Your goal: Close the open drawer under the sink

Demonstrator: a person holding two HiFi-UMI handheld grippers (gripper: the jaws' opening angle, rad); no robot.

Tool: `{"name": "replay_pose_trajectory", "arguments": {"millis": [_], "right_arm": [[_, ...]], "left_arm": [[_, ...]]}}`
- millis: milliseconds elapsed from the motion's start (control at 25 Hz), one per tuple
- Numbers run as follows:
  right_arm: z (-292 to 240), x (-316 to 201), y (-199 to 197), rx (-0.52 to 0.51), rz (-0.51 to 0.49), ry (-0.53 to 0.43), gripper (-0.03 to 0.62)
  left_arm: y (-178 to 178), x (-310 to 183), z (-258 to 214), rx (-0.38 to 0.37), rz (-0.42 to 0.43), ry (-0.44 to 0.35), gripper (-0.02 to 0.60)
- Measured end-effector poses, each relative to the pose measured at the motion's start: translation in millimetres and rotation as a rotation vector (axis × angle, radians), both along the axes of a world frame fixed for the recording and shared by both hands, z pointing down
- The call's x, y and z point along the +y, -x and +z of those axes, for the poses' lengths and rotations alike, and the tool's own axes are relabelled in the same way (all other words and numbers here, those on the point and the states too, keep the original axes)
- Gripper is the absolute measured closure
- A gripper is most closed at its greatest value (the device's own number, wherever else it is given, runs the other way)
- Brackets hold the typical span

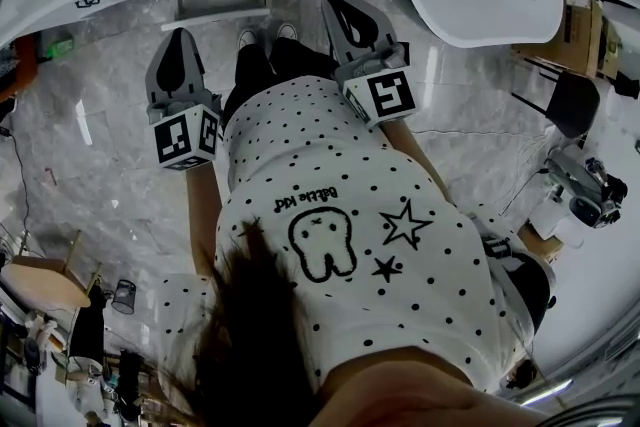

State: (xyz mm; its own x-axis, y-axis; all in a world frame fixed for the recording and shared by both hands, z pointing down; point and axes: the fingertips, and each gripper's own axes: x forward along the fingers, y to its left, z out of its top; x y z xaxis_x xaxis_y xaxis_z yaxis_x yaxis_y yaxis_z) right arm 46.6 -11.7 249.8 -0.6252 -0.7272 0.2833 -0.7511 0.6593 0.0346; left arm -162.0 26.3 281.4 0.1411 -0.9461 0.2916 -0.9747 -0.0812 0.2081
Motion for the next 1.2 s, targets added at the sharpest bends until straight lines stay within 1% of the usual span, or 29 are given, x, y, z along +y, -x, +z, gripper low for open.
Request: {"name": "replay_pose_trajectory", "arguments": {"millis": [160, 280, 360, 440, 600, 680, 720, 760, 800, 840, 1000, 1080, 1200], "right_arm": [[-3.7, -5.3, 0.3, 0.01, -0.016, -0.002, 0.58], [4.7, -17.9, -16.3, 0.019, -0.026, -0.002, 0.58], [12.4, -25.5, -32.3, 0.027, -0.033, 0.014, 0.58], [17.6, -26.2, -36.8, 0.038, -0.046, 0.031, 0.58], [24.1, -30.8, -32.3, 0.045, -0.089, 0.039, 0.58], [26.7, -31.3, -28.8, 0.035, -0.092, 0.052, 0.58], [29.6, -30.1, -25.8, 0.031, -0.088, 0.063, 0.58], [33.9, -28.1, -21.6, 0.029, -0.085, 0.076, 0.58], [39.1, -25.4, -16.4, 0.029, -0.085, 0.091, 0.58], [45.0, -22.3, -11.1, 0.033, -0.087, 0.105, 0.58], [72.4, -10.3, 2.5, 0.052, -0.104, 0.166, 0.58], [88.2, -8.9, 3.8, 0.064, -0.104, 0.194, 0.58], [108.9, -11.0, 2.5, 0.067, -0.09, 0.225, 0.58]], "left_arm": [[0.8, 0.9, 22.9, -0.025, 0.015, 0.035, 0.574], [-12.1, -4.3, 65.5, -0.043, 0.013, 0.105, 0.574], [-26.2, -4.0, 98.7, -0.054, 0.01, 0.179, 0.572], [-31.6, 4.2, 131.6, -0.055, 0.007, 0.26, 0.572], [-35.8, 13.2, 211.2, -0.045, 0.016, 0.424, 0.57], [-37.9, 16.8, 252.6, -0.028, 0.015, 0.497, 0.568], [-38.3, 18.0, 272.8, -0.023, 0.019, 0.527, 0.561], [-38.3, 18.2, 292.8, -0.022, 0.028, 0.551, 0.535], [-38.0, 17.2, 312.1, -0.023, 0.037, 0.57, 0.497], [-37.5, 14.7, 329.8, -0.025, 0.043, 0.582, 0.491], [-37.4, 0.3, 380.7, -0.037, 0.034, 0.578, 0.489], [-37.3, -3.4, 401.9, -0.053, 0.03, 0.596, 0.483], [-40.6, -7.2, 428.9, -0.076, 0.065, 0.614, 0.476]]}}
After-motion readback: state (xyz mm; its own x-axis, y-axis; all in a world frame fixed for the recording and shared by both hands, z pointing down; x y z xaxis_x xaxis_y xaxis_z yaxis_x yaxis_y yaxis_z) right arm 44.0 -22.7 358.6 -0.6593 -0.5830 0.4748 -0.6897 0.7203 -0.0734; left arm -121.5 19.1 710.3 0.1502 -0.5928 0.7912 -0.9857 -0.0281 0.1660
